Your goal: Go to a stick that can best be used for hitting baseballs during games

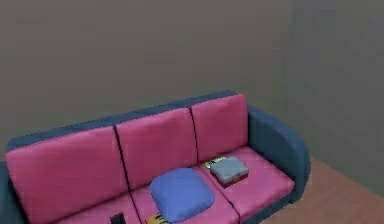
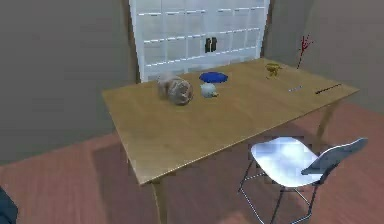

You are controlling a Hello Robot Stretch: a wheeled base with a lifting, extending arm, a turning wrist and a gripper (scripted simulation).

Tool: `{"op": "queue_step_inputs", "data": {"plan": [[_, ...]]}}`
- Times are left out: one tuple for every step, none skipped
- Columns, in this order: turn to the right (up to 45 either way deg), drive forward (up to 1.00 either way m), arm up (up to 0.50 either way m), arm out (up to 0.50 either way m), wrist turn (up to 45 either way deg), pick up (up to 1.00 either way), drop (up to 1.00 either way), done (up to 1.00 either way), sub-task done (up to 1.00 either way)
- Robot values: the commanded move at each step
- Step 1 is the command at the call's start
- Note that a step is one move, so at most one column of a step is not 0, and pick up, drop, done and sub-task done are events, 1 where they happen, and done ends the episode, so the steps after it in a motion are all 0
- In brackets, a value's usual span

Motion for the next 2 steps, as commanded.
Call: {"op": "queue_step_inputs", "data": {"plan": [[45.0,0.0,0.0,0.0,0.0,0.0,0.0,0.0,0.0],[45.0,0.0,0.0,0.0,0.0,0.0,0.0,0.0,0.0]]}}
